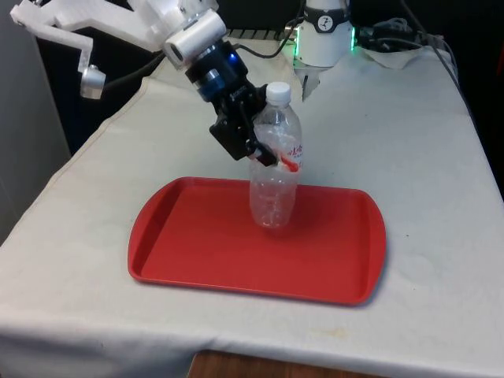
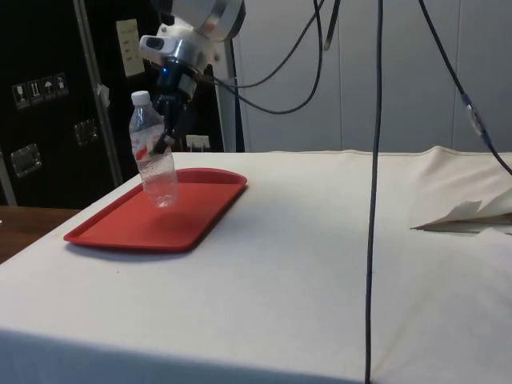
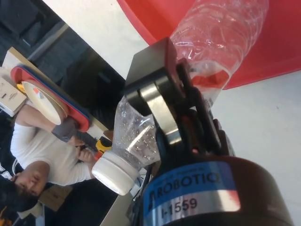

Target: Place the bottle upright on the tray.

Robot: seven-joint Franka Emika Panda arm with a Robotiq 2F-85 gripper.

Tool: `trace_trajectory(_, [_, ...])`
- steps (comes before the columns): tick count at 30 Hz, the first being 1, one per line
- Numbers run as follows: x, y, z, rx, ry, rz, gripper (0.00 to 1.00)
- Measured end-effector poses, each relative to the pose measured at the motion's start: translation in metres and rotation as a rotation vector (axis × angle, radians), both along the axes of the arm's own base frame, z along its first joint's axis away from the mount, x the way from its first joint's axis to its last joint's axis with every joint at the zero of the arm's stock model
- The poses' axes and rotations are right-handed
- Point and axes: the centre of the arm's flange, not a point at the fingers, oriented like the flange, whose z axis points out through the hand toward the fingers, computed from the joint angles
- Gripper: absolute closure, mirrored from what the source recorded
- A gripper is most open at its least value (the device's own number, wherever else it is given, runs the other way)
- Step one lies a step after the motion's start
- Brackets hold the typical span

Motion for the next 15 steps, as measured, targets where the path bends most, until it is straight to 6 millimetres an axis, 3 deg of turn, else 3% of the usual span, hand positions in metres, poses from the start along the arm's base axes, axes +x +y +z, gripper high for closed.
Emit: trace_trajectory(15, [-0.001,-0.007,-0.015,0.002,-0.038,0.02,1.0])
